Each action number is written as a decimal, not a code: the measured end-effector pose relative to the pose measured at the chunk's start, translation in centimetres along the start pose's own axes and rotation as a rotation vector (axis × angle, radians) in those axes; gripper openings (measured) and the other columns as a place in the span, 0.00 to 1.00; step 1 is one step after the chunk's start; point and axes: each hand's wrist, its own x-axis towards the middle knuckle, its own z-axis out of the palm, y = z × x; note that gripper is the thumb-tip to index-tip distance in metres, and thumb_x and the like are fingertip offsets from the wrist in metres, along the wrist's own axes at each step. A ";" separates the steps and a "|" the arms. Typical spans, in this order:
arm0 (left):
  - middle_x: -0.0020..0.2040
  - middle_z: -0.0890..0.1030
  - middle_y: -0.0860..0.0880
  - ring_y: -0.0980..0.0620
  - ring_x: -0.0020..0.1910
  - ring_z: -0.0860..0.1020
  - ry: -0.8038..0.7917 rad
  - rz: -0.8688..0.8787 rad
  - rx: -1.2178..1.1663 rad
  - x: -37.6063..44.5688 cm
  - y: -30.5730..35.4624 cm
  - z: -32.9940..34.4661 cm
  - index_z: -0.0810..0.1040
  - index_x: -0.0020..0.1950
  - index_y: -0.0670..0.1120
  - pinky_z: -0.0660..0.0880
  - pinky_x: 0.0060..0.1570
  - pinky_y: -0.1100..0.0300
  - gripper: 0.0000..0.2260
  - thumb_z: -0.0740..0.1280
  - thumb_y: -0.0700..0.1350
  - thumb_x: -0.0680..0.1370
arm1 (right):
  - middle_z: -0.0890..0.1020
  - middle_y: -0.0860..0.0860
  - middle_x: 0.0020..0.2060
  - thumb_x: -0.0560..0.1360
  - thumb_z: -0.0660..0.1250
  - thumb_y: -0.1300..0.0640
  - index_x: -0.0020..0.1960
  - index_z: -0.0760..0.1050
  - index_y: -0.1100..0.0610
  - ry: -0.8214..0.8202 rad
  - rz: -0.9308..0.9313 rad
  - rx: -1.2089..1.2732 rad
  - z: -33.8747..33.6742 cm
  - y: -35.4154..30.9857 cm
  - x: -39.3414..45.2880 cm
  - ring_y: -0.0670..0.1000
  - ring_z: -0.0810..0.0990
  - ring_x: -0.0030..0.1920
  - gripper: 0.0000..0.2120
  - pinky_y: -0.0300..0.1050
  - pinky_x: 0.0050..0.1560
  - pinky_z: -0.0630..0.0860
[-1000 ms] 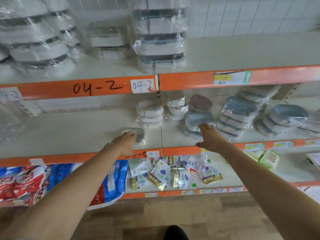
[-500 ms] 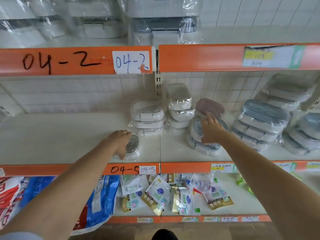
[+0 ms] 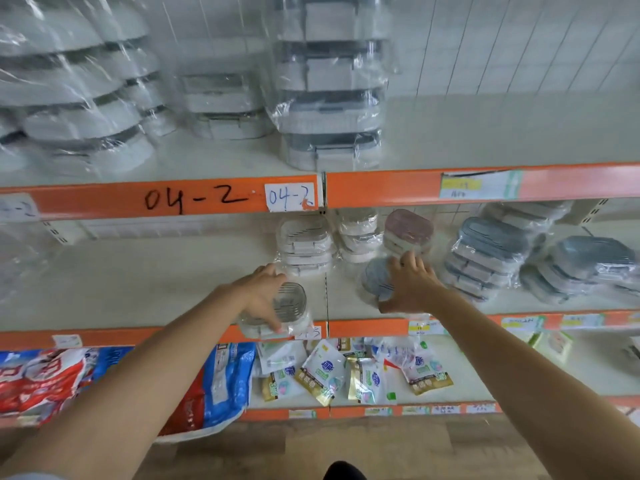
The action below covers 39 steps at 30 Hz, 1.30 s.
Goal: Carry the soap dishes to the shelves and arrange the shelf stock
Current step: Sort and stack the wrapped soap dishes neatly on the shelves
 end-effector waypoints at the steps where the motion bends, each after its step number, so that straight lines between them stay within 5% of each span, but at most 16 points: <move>1: 0.73 0.59 0.44 0.46 0.73 0.58 -0.008 0.005 -0.016 -1.6 0.3 -1.1 0.54 0.78 0.44 0.61 0.70 0.54 0.50 0.77 0.59 0.65 | 0.62 0.59 0.64 0.66 0.70 0.37 0.71 0.56 0.58 -0.001 -0.006 0.025 -0.8 -0.6 -1.5 0.60 0.63 0.66 0.44 0.57 0.67 0.64; 10: 0.55 0.69 0.51 0.53 0.51 0.69 0.033 0.094 -0.070 -16.9 3.6 -9.8 0.72 0.65 0.47 0.67 0.49 0.61 0.34 0.75 0.61 0.66 | 0.61 0.58 0.71 0.69 0.69 0.36 0.75 0.53 0.58 -0.046 -0.059 0.051 -10.1 -5.6 -15.4 0.60 0.58 0.72 0.46 0.59 0.69 0.59; 15: 0.66 0.69 0.50 0.50 0.62 0.70 0.197 0.095 -0.116 -22.5 3.0 -15.2 0.64 0.71 0.45 0.68 0.62 0.57 0.43 0.76 0.62 0.64 | 0.62 0.57 0.70 0.69 0.69 0.38 0.74 0.56 0.59 0.072 -0.092 0.034 -16.9 -7.9 -19.4 0.60 0.59 0.71 0.44 0.57 0.68 0.61; 23: 0.56 0.73 0.49 0.51 0.52 0.72 0.503 0.039 -0.167 -25.6 0.8 -21.4 0.69 0.58 0.47 0.70 0.48 0.57 0.34 0.75 0.66 0.63 | 0.64 0.55 0.67 0.67 0.72 0.39 0.72 0.56 0.58 0.295 -0.145 0.029 -25.3 -10.8 -20.3 0.57 0.62 0.67 0.44 0.55 0.66 0.62; 29: 0.67 0.68 0.46 0.48 0.66 0.68 0.582 0.007 -0.135 -24.4 -1.8 -24.7 0.67 0.70 0.43 0.66 0.62 0.57 0.38 0.73 0.62 0.68 | 0.62 0.56 0.69 0.69 0.70 0.40 0.73 0.57 0.56 0.427 -0.238 -0.024 -31.4 -11.9 -16.9 0.59 0.62 0.67 0.41 0.56 0.67 0.60; 36: 0.55 0.66 0.49 0.48 0.61 0.71 0.582 -0.041 -0.142 -19.8 -4.7 -30.1 0.68 0.71 0.44 0.67 0.58 0.59 0.36 0.72 0.61 0.70 | 0.65 0.53 0.70 0.71 0.69 0.41 0.75 0.58 0.53 0.465 -0.282 -0.030 -37.7 -11.1 -10.1 0.57 0.63 0.68 0.39 0.52 0.66 0.59; 39: 0.57 0.68 0.47 0.47 0.61 0.71 0.607 -0.055 -0.158 -17.1 -5.7 -31.7 0.69 0.71 0.44 0.68 0.62 0.57 0.35 0.73 0.60 0.70 | 0.68 0.52 0.68 0.71 0.70 0.43 0.74 0.58 0.54 0.440 -0.259 -0.003 -38.7 -10.6 -7.5 0.56 0.65 0.67 0.37 0.51 0.64 0.60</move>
